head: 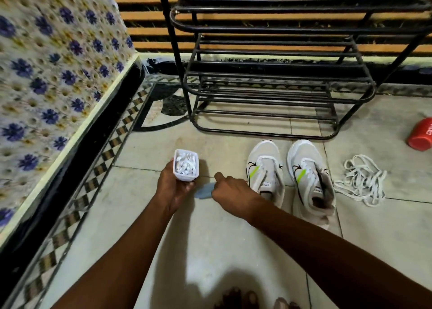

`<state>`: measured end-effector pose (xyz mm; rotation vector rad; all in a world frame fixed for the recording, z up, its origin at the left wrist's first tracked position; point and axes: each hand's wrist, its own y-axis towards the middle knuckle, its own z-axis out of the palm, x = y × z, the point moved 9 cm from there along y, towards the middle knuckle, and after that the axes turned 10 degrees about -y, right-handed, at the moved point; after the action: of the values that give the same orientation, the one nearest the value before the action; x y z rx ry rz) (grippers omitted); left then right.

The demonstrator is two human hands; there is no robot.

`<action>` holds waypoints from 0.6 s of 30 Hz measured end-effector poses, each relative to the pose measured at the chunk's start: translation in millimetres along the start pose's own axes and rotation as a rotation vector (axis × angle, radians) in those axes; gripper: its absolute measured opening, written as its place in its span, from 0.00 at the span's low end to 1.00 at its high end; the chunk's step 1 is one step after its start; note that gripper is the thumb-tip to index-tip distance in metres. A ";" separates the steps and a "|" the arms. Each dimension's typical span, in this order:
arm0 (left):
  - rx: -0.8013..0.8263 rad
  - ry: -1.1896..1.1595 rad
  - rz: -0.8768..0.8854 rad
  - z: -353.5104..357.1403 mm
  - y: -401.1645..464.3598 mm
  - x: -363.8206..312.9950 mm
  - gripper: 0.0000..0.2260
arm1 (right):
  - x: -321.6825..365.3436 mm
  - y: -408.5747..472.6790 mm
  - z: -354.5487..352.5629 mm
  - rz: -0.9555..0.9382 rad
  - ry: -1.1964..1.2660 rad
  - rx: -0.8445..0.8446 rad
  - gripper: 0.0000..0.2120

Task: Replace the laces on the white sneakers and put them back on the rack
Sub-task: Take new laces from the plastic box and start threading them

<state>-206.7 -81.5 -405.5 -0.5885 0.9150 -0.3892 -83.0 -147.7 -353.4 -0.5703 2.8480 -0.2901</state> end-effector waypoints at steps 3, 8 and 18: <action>-0.023 0.016 -0.004 -2.1 0.8 3.9 0.11 | 15.9 1.5 16.8 -0.037 -0.040 0.065 0.15; -0.063 0.079 0.003 -8.2 0.5 7.7 0.10 | 16.8 -0.1 31.4 -0.049 0.032 0.120 0.14; 0.097 0.307 0.090 25.6 -19.3 13.1 0.08 | -57.5 27.2 -27.0 0.153 0.604 -0.311 0.18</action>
<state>-179.5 -95.9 -389.5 -0.4022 1.2052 -0.4474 -47.8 -96.2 -323.7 -0.3534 3.5366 0.0210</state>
